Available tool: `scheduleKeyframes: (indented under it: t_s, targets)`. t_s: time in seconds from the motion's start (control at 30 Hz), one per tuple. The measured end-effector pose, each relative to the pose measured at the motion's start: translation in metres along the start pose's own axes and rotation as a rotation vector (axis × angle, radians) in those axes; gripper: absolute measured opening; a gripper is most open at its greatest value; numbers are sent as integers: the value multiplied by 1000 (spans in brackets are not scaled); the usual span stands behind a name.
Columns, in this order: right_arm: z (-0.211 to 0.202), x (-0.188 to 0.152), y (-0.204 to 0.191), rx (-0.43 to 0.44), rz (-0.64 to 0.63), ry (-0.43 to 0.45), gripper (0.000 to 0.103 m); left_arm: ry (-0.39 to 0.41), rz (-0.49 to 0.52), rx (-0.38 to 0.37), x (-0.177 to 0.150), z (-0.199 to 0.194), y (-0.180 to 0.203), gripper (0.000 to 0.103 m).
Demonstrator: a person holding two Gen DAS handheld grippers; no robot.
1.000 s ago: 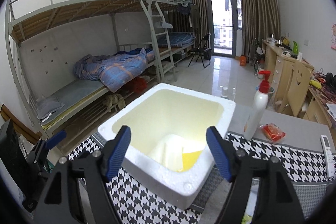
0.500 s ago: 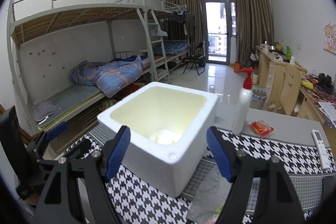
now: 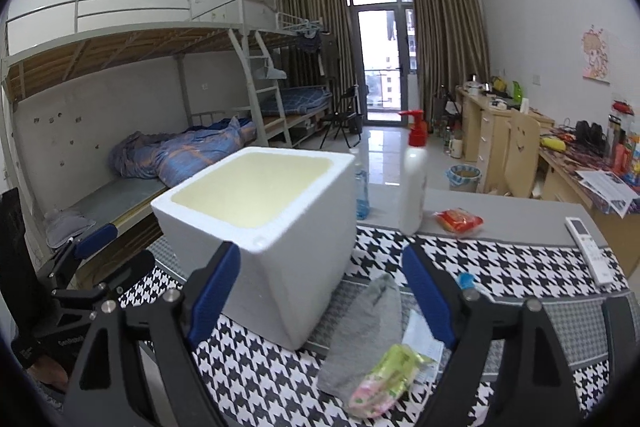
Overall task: Organize soft objects
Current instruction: 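Move both tools back from the foam box toward the remaining items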
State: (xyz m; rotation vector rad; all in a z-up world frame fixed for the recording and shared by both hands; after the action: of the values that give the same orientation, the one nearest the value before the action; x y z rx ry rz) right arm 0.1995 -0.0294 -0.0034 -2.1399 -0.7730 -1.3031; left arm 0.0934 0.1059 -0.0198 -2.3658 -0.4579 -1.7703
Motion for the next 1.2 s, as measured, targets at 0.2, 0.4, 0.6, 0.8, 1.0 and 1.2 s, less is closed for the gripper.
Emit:
scheduleKeyframes:
  t_s: [0.2, 0.4, 0.6, 0.8, 1.0, 1.2]
  targets:
    - [-15, -12, 20, -38, 19, 18, 86, -22, 16, -48, -4, 2, 16, 102]
    - [-28, -26, 37, -72, 66, 15, 86, -34, 30, -99, -7, 2, 34, 102]
    - [-46, -38, 54, -122, 108, 23, 86, -58, 63, -141, -11, 6, 58, 102]
    - [-59, -50, 68, -191, 141, 27, 86, -83, 101, -187, -18, 9, 76, 102]
    - [-65, -58, 77, -206, 171, 30, 86, -86, 128, -218, -22, 9, 93, 102]
    - [-76, -67, 87, -233, 188, 25, 86, -91, 154, -238, -25, 9, 108, 102]
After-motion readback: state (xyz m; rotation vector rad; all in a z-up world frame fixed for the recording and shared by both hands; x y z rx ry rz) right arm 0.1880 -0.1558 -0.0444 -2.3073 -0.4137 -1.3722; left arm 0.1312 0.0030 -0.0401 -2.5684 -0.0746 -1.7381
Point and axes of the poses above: each gripper's, at about its wrist camera, not at the fingertips, and z roughly the way its jaws point, y to its right, x to its top, the point moved 5 cm from there along z, roughly the way its jaws point, and after that the axes turned 5 degrees about x, right-handed, at the moved point
